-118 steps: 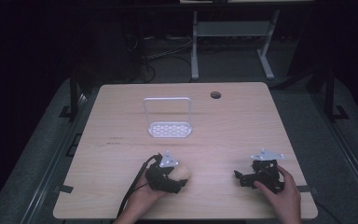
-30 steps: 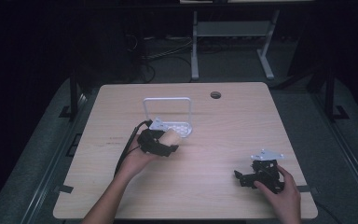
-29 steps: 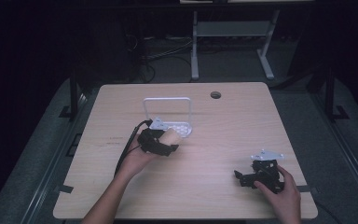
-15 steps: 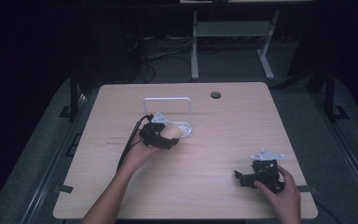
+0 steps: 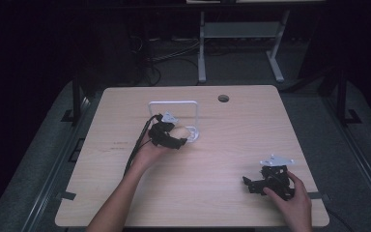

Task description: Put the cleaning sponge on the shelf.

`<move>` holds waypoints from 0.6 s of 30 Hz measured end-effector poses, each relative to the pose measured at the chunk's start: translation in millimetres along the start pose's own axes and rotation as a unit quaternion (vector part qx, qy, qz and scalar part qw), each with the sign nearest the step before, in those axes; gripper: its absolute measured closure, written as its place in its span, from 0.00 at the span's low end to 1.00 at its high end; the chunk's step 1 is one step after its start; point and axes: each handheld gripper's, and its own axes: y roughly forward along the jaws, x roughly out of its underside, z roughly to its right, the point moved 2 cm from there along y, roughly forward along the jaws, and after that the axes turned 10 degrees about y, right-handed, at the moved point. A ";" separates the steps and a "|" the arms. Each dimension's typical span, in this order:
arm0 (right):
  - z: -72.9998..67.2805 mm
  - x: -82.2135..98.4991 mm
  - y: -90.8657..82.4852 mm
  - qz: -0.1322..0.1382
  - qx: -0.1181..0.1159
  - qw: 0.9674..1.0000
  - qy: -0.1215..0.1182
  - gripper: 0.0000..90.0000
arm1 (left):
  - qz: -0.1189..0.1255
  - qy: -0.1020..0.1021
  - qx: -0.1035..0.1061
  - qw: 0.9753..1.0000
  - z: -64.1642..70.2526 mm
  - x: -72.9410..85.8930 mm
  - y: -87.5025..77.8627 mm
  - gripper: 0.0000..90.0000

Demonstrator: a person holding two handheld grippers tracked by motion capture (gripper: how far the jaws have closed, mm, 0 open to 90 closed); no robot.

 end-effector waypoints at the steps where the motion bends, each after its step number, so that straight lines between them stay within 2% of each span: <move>1: 0.0 0.0 0.0 0.000 0.000 1.000 0.000 0.01 | -0.007 0.000 -0.003 1.000 -0.9 -0.9 4.1 0.30; 4: 0.0 0.0 0.0 0.000 0.000 1.000 0.000 0.01 | -0.010 0.002 -0.005 1.000 -2.8 -2.4 8.9 0.30; 6: 0.0 0.0 0.0 0.000 0.000 1.000 0.000 0.01 | -0.011 -0.004 -0.004 1.000 -3.1 -2.4 12.6 0.30; 10: 0.0 0.0 0.0 0.000 0.000 1.000 0.000 0.01 | -0.020 0.002 -0.003 1.000 -5.1 -2.1 19.4 0.30; 12: 0.0 0.0 0.0 0.000 0.000 1.000 0.000 0.01 | -0.017 -0.002 -0.005 1.000 -4.5 -2.4 20.9 0.30; 18: 0.0 0.0 0.0 0.000 0.000 1.000 0.000 0.01 | -0.023 0.005 -0.005 1.000 -7.6 -4.3 25.8 0.29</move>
